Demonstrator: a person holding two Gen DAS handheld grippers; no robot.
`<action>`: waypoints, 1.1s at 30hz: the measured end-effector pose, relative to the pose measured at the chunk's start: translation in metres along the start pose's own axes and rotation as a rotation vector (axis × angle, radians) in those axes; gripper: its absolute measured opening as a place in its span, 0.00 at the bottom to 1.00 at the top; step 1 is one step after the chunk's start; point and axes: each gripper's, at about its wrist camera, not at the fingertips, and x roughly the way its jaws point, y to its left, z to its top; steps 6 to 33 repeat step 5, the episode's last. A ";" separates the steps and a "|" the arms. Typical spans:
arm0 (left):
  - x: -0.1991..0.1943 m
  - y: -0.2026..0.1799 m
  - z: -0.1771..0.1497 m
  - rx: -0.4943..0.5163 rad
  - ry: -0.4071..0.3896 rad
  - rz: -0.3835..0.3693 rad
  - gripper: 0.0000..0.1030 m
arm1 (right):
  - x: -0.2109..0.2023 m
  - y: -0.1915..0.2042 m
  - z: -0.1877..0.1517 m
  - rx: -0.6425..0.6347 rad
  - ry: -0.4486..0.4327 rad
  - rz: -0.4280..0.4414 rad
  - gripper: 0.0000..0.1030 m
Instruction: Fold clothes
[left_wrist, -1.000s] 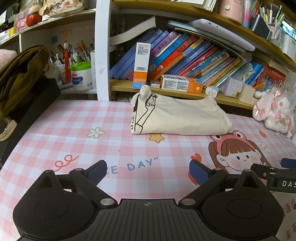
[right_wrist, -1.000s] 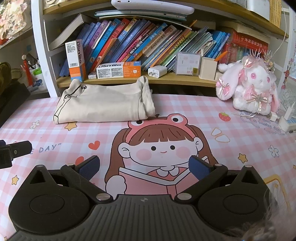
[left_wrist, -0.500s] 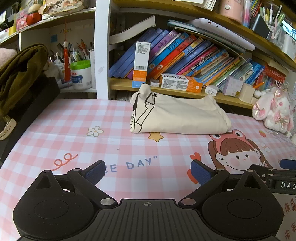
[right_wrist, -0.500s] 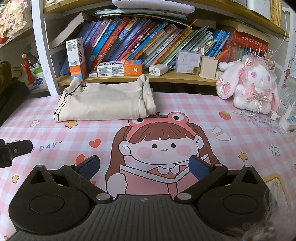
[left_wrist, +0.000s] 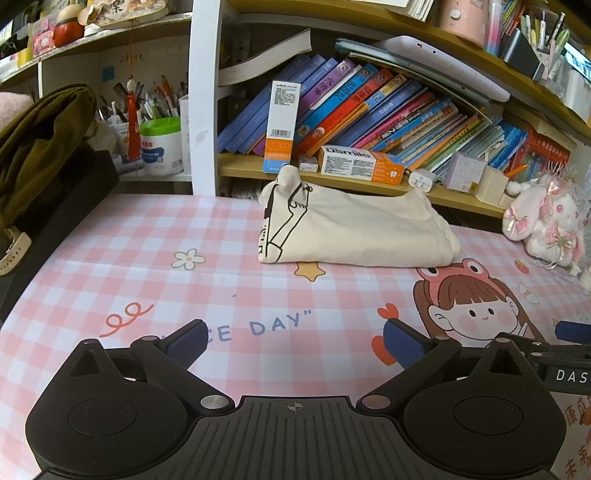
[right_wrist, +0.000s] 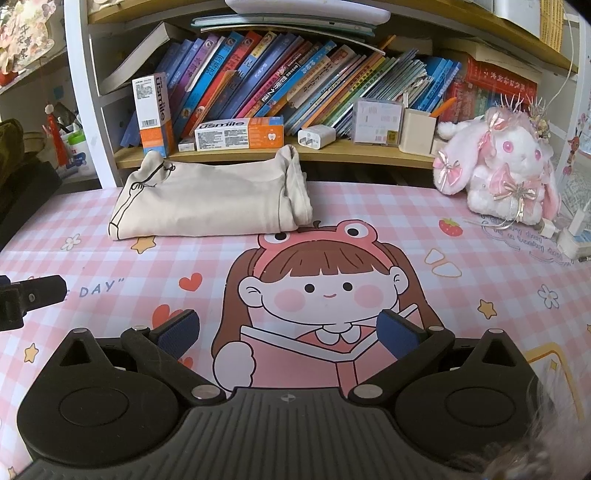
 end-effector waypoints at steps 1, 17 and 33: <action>0.000 0.000 0.000 0.001 0.001 0.003 0.99 | 0.000 0.000 0.000 0.000 0.001 0.000 1.00; 0.001 0.000 0.000 0.003 0.004 0.004 0.99 | 0.001 0.000 -0.002 0.001 0.006 0.000 1.00; 0.001 0.000 0.000 0.003 0.004 0.004 0.99 | 0.001 0.000 -0.002 0.001 0.006 0.000 1.00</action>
